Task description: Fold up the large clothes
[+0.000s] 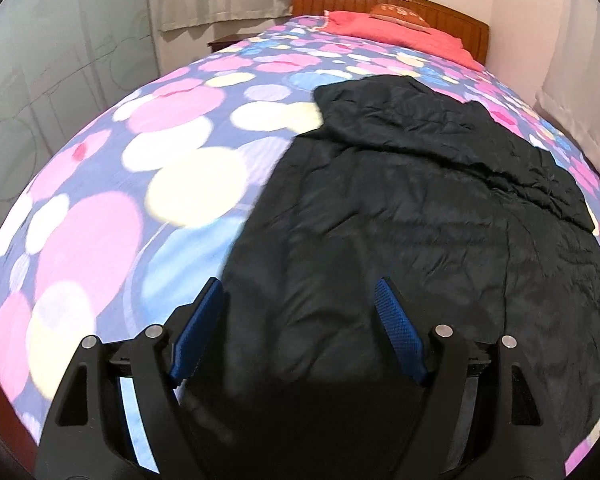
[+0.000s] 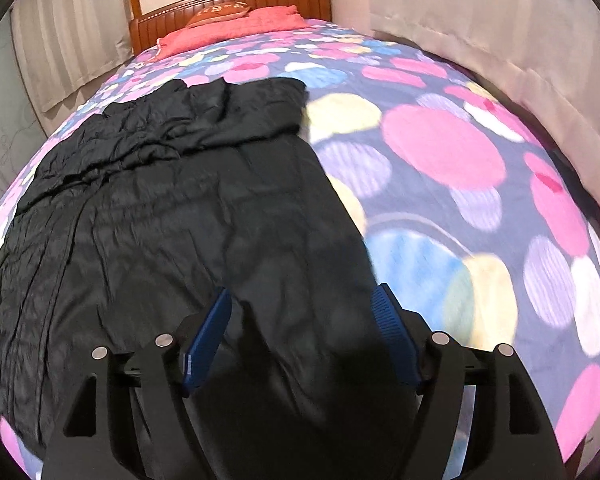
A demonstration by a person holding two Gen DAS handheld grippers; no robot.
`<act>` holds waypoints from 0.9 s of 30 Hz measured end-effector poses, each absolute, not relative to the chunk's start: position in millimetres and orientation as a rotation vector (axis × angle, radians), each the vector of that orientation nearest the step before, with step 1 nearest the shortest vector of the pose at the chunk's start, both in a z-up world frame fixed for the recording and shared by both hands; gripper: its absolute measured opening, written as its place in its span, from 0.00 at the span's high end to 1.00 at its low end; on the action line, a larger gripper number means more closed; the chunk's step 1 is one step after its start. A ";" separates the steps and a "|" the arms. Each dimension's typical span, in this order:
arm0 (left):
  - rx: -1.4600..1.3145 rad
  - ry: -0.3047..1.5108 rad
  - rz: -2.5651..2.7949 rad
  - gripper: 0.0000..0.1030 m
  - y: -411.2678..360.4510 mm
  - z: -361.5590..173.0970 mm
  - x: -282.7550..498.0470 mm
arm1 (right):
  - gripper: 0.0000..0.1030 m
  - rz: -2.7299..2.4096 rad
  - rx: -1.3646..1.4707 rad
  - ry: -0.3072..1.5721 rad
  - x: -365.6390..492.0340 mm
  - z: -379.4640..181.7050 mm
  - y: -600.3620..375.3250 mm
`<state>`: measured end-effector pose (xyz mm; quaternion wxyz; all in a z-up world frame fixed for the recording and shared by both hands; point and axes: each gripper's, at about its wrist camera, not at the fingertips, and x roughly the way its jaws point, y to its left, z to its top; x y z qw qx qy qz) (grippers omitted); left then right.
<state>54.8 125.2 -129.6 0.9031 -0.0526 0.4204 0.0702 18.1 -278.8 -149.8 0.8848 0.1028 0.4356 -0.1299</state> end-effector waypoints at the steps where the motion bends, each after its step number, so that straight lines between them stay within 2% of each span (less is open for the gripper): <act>1: -0.119 0.867 0.149 0.24 129.1 -128.2 49.3 | 0.30 -0.271 0.220 0.907 14.3 -150.5 -280.5; 6: -0.230 0.867 0.164 0.20 160.5 -127.9 17.2 | 0.29 -0.275 0.259 0.913 -8.4 -155.2 -288.9; 13: -0.356 0.908 0.095 0.20 181.2 -144.4 -11.0 | 0.29 -0.281 0.285 0.930 -30.7 -162.3 -291.9; 27: -0.402 0.965 0.014 0.19 164.9 -163.7 -20.4 | 0.29 -0.238 0.472 0.941 -54.9 -182.6 -304.9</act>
